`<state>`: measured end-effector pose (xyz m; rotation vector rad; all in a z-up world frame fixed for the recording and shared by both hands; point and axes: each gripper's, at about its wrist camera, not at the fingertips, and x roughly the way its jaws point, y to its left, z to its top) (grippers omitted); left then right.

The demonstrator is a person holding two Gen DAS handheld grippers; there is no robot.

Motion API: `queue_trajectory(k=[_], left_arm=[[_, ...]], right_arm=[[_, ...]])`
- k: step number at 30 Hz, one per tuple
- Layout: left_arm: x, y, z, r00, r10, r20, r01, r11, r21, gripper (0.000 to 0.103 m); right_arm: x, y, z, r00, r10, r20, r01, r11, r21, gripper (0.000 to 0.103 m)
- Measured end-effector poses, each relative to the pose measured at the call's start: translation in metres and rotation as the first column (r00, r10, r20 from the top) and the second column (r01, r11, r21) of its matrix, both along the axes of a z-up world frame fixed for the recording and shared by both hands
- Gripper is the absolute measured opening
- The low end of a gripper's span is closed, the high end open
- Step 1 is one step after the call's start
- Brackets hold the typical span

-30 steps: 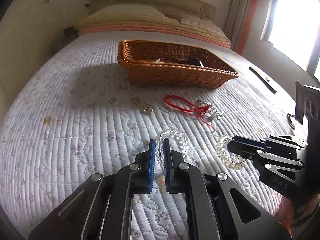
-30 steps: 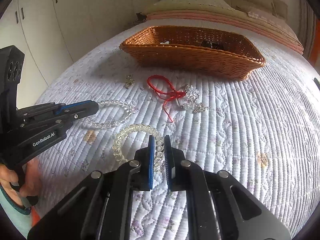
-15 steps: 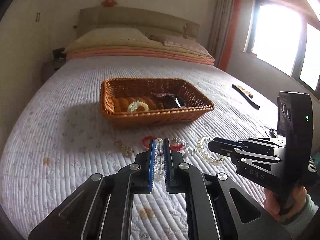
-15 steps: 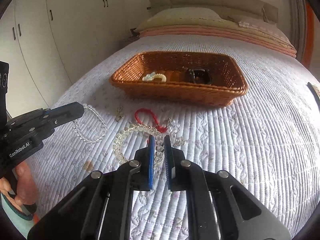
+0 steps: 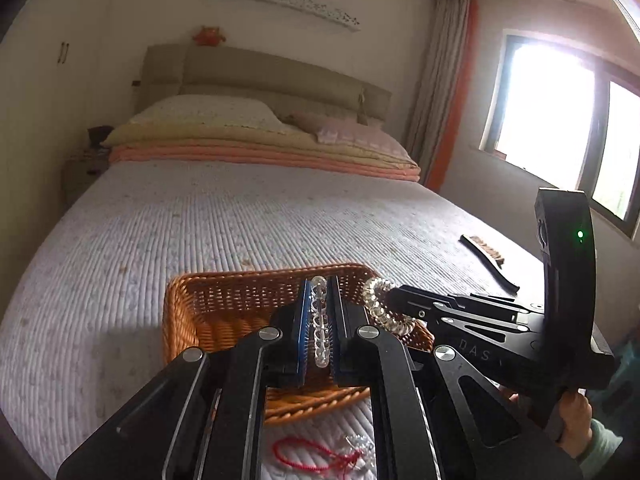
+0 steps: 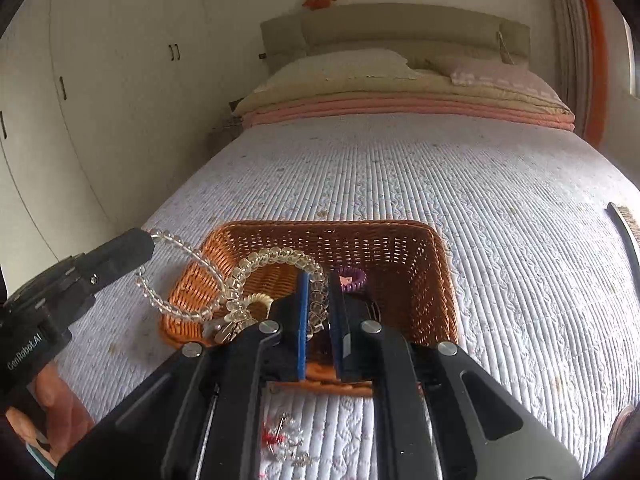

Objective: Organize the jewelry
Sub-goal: 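Lower both bracelets into the wicker basket and release them, then grasp the gold charm with the left gripper while the right grasps the silver crystal pendant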

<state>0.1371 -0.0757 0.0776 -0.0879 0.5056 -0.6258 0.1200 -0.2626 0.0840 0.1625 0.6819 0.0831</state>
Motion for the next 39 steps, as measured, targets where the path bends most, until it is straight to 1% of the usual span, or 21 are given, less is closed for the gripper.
queue_trajectory(k=[1,3,4,7,9,12,16,18,20,21,22,24,26,28,33,36,39], left_arm=[[0.011,-0.002,-0.007,1.000,0.004,-0.022,-0.004,1.000,-0.004,0.006],[0.027,-0.003,-0.019,0.998,-0.003,-0.062,0.003,1.000,-0.003,0.006],[0.036,-0.004,-0.029,0.996,-0.010,-0.093,0.010,1.000,0.005,0.006],[0.052,0.000,-0.055,0.987,0.013,-0.157,-0.008,0.999,0.031,0.006],[0.055,0.006,-0.067,0.983,0.020,-0.183,-0.015,0.999,0.029,0.006],[0.058,0.010,-0.075,0.980,0.027,-0.199,-0.019,0.999,0.042,0.006],[0.058,0.012,-0.077,0.980,0.031,-0.199,-0.021,0.998,0.052,0.007],[0.055,0.011,-0.075,0.980,0.041,-0.195,-0.027,0.997,0.073,0.008],[0.052,0.012,-0.070,0.981,0.040,-0.191,-0.025,0.997,0.078,0.021],[0.049,0.015,-0.066,0.982,0.032,-0.189,-0.019,0.997,0.070,0.029],[0.043,0.019,-0.061,0.984,0.028,-0.178,-0.018,0.998,0.062,0.032],[0.030,0.028,-0.052,0.988,0.020,-0.152,-0.012,0.999,0.050,0.033],[0.014,0.039,-0.039,0.993,0.017,-0.121,-0.012,0.999,0.040,0.037],[-0.006,0.053,-0.026,0.996,0.021,-0.086,-0.019,1.000,0.024,0.038],[-0.045,0.083,-0.007,0.999,0.031,-0.040,-0.032,0.999,-0.019,0.038],[-0.065,0.093,-0.007,0.999,0.038,-0.036,-0.039,0.999,-0.029,0.038],[-0.078,0.103,-0.014,0.998,0.039,-0.051,-0.042,0.998,-0.046,0.038]], right_arm=[[0.011,-0.002,-0.003,1.000,-0.004,-0.017,0.004,1.000,0.002,0.008],[0.031,-0.003,-0.012,0.998,-0.028,-0.052,0.027,0.999,-0.023,0.008],[0.040,-0.002,-0.016,0.997,-0.031,-0.069,0.029,0.999,-0.031,0.008],[0.061,0.000,-0.034,0.990,-0.059,-0.128,0.049,0.995,-0.083,0.008],[0.070,0.001,-0.046,0.985,-0.054,-0.164,0.043,0.997,-0.070,0.008],[0.077,0.000,-0.061,0.979,-0.060,-0.196,0.049,0.997,-0.062,0.008],[0.081,-0.001,-0.070,0.979,-0.069,-0.192,0.052,0.995,-0.090,0.008],[0.081,0.000,-0.072,0.978,-0.063,-0.197,0.048,0.995,-0.083,0.009],[0.081,-0.005,-0.070,0.977,-0.063,-0.204,0.053,0.997,-0.058,0.009],[0.079,-0.008,-0.070,0.976,-0.055,-0.209,0.049,0.998,-0.032,0.009],[0.075,-0.011,-0.067,0.977,-0.051,-0.206,0.049,0.999,-0.012,0.011],[0.068,-0.015,-0.061,0.979,-0.060,-0.195,0.062,0.998,0.009,0.017],[0.054,-0.018,-0.051,0.983,-0.049,-0.175,0.056,0.998,0.035,0.020],[0.036,-0.016,-0.040,0.988,-0.032,-0.148,0.039,0.998,0.048,0.020],[-0.007,-0.005,-0.020,0.995,0.017,-0.097,-0.010,0.997,0.074,0.020],[-0.034,0.005,-0.015,0.996,0.056,-0.068,-0.051,0.995,0.083,0.020],[-0.058,0.015,-0.017,0.995,0.087,-0.046,-0.084,0.994,0.074,0.022]])
